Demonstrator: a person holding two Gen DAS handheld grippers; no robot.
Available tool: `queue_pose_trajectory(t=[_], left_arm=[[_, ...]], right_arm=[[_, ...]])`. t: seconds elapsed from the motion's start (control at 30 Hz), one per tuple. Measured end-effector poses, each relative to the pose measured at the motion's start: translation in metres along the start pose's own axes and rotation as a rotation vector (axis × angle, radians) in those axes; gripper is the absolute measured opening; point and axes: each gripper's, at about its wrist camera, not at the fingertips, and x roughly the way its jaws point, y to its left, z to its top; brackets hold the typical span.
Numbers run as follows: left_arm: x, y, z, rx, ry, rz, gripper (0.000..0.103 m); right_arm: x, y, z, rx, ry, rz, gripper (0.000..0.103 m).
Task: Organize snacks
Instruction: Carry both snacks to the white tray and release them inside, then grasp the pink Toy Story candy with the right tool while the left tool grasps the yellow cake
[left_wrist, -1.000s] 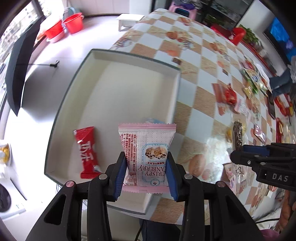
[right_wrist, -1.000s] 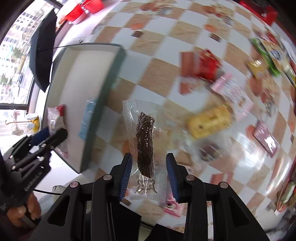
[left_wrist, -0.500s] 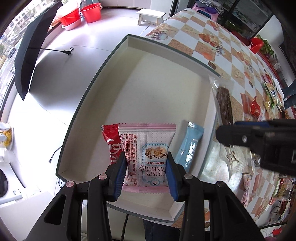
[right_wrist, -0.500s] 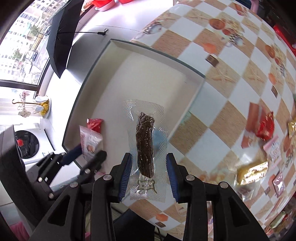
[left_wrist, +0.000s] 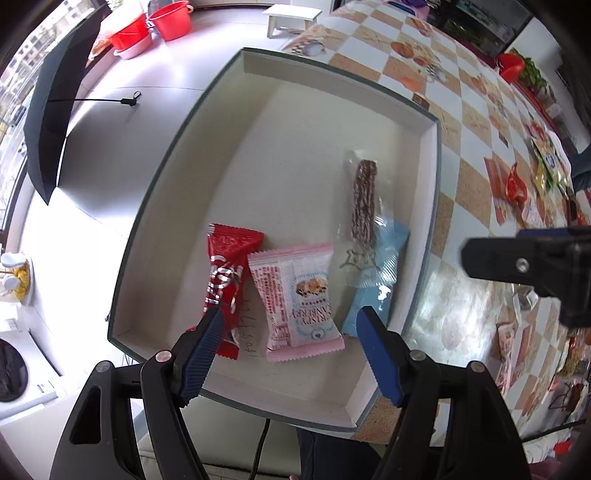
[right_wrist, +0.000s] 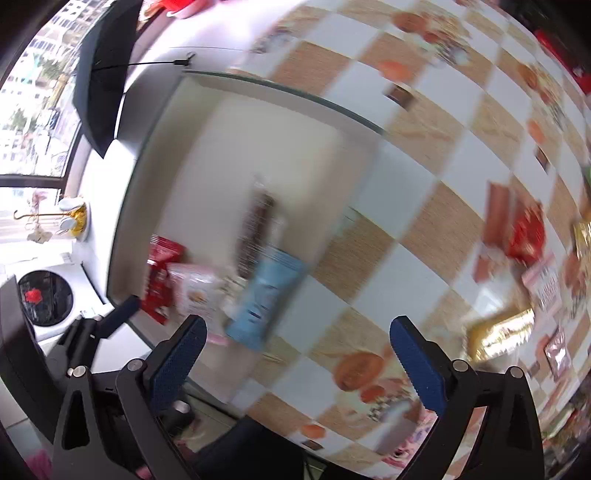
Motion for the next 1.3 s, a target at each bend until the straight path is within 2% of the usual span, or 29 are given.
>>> queue_pose_trajectory(t=[0.1,0.3,0.47,0.6,0.8,0.97,1.0,1.07,1.1,1.13,1.17,1.3], left_arm=[[-0.001,-0.013,-0.002,0.041,0.004,-0.008,0.077],[-0.001,-0.053,-0.005,0.157,0.02,-0.027,0.077],[0.002,-0.092,-0.005,0.274,0.038,-0.032,0.077],[0.005,-0.114,-0.009,0.336,0.059,-0.023,0.077],[0.007,-0.126,-0.011,0.379,0.08,0.011,0.077],[0.007,-0.127,-0.013,0.388,0.09,0.054,0.078],[0.005,-0.128,-0.013,0.389,0.089,0.058,0.078],[0.003,-0.13,-0.011,0.392,0.081,0.06,0.078],[0.002,-0.133,-0.01,0.396,0.077,0.06,0.078],[0.002,-0.138,-0.009,0.403,0.074,0.058,0.078],[0.003,-0.144,-0.007,0.415,0.073,0.054,0.078],[0.006,-0.182,-0.001,0.484,0.059,0.025,0.078]], right_arm=[[-0.002,-0.048,-0.025,0.094,0.004,-0.021,0.1],[0.0,-0.153,-0.103,0.344,0.013,-0.095,0.1],[0.016,-0.207,-0.165,0.516,0.067,-0.098,0.1],[0.025,-0.208,-0.183,0.516,0.083,-0.073,0.1],[0.044,-0.163,-0.173,0.345,0.106,-0.047,0.1],[0.061,-0.121,-0.154,0.179,0.117,-0.127,0.099],[0.064,-0.112,-0.151,0.147,0.124,-0.166,0.087],[0.061,-0.106,-0.154,0.122,0.111,-0.203,0.074],[0.058,-0.104,-0.155,0.124,0.1,-0.209,0.057],[0.054,-0.105,-0.157,0.132,0.088,-0.211,0.031],[0.053,-0.106,-0.163,0.149,0.078,-0.212,0.028],[0.042,-0.144,-0.181,0.288,0.065,-0.195,0.028]])
